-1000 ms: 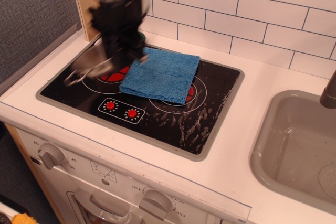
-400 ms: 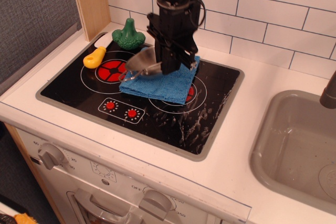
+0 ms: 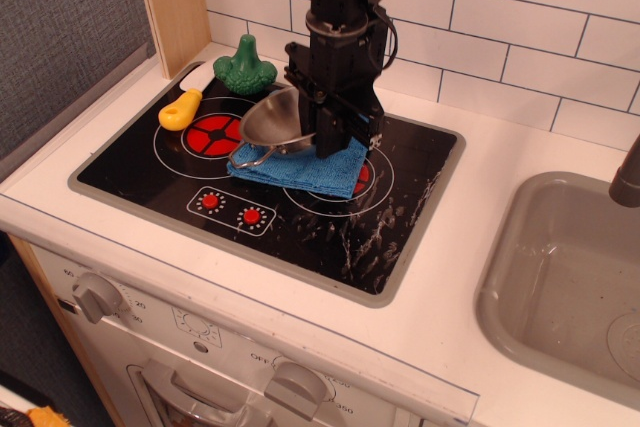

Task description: Place the pan on the blue towel.

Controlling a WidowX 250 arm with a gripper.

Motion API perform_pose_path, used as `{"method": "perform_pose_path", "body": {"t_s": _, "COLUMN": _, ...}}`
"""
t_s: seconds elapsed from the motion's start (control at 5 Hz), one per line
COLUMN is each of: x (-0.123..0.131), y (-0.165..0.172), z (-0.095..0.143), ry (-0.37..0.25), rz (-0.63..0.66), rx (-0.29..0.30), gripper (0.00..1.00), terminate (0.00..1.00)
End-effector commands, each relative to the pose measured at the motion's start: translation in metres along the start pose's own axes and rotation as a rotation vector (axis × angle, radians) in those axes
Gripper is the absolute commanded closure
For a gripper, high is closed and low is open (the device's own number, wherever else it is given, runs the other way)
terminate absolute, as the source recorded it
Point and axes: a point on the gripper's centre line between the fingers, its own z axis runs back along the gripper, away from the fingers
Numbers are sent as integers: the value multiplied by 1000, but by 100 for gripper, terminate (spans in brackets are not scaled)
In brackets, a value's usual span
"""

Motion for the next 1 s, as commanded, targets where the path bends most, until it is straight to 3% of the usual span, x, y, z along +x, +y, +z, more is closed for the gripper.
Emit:
{"method": "perform_pose_path", "body": {"t_s": 0.0, "x": 1, "y": -16, "z": 57, "ry": -195, "rz": 96, "rx": 13, "gripper": 0, "terminate": 0}}
{"method": "perform_pose_path", "body": {"t_s": 0.2, "x": -8, "y": -18, "z": 66, "ry": -226, "rz": 201, "rx": -5, "gripper": 0, "terminate": 0}}
{"method": "perform_pose_path", "body": {"t_s": 0.4, "x": -13, "y": -18, "z": 61, "ry": -214, "rz": 286, "rx": -38, "gripper": 0, "terminate": 0}}
{"method": "perform_pose_path", "body": {"t_s": 0.6, "x": -16, "y": -20, "z": 57, "ry": -167, "rz": 340, "rx": -12, "gripper": 0, "terminate": 0}}
{"method": "perform_pose_path", "body": {"t_s": 0.8, "x": -16, "y": -20, "z": 57, "ry": -167, "rz": 340, "rx": -12, "gripper": 0, "terminate": 100}}
